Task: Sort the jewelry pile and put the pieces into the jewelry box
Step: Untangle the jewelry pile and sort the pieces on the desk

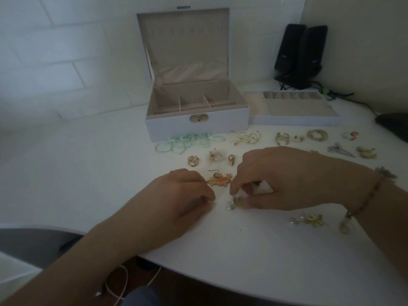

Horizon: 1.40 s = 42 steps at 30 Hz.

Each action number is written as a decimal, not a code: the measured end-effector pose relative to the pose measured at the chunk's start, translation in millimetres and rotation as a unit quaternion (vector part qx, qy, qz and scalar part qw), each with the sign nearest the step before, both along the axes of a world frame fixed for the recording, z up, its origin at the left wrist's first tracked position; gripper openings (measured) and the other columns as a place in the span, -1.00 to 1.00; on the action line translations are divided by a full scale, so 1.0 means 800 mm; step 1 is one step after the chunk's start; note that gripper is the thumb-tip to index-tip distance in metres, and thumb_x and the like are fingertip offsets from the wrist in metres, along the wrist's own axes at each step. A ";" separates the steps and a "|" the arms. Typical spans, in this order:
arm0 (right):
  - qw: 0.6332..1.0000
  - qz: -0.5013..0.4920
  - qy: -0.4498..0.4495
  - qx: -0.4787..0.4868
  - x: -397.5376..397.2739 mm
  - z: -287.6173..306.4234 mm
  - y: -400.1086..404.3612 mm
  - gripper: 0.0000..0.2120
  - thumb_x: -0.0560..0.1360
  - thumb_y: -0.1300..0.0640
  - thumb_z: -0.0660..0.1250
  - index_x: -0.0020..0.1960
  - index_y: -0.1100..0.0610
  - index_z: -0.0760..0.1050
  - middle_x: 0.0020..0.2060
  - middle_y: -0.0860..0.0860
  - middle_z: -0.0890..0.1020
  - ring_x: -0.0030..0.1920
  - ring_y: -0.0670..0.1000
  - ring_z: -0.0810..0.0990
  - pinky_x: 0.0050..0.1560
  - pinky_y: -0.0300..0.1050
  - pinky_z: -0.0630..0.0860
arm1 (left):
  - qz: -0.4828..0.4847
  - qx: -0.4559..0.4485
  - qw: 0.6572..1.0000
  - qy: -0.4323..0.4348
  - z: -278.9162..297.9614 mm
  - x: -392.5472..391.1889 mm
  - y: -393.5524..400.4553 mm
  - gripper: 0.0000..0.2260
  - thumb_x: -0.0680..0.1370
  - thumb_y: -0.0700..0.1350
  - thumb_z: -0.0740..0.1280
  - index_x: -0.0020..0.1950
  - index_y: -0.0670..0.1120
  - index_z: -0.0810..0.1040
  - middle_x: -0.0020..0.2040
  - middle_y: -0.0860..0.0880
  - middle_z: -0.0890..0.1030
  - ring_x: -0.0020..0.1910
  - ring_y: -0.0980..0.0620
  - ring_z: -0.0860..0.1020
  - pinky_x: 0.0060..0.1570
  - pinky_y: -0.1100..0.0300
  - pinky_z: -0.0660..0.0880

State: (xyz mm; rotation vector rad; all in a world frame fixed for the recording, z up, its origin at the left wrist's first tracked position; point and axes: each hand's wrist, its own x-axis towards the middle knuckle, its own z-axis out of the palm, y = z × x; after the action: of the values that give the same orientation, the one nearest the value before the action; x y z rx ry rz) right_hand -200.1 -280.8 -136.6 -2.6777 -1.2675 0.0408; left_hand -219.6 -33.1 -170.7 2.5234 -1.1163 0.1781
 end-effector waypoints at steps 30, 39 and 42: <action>0.979 -0.099 0.176 0.020 -0.052 0.040 -0.085 -0.95 0.48 -0.05 0.33 -0.09 -0.17 0.56 -0.17 -0.26 0.60 -0.12 -0.22 0.57 -0.13 -0.43 0.41 | 0.014 -0.157 0.980 0.124 0.021 -0.002 -0.018 -0.75 0.48 -0.27 0.47 -0.10 0.11 0.68 -0.11 0.27 0.68 -0.08 0.17 0.65 -0.04 0.31 0.54; 0.984 -0.073 0.081 0.138 -0.022 0.015 0.074 -0.93 0.43 0.05 0.45 -0.08 -0.06 0.65 -0.37 -0.27 0.55 -0.23 -0.25 0.53 -0.19 -0.37 0.43 | 0.082 -0.201 0.961 0.172 0.013 -0.006 0.031 -0.76 0.42 -0.26 0.53 -0.03 0.04 0.65 -0.15 0.13 0.70 -0.15 0.10 0.69 -0.03 0.15 0.61; 0.984 -0.085 0.083 0.132 -0.016 0.001 0.081 -0.89 0.43 0.05 0.45 -0.04 -0.07 0.67 -0.43 -0.32 0.49 -0.26 -0.32 0.50 -0.22 -0.44 0.34 | 0.080 -0.213 0.956 0.184 0.008 -0.006 0.037 -0.72 0.42 -0.30 0.52 0.03 0.00 0.64 -0.13 0.09 0.71 -0.13 0.08 0.69 0.00 0.10 0.62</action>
State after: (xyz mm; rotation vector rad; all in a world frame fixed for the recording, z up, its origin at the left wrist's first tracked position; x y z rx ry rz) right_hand -213.1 -215.8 -135.7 -2.4845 -0.9210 0.0664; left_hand -224.5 -3.9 -164.3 2.1397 -0.6466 -0.0115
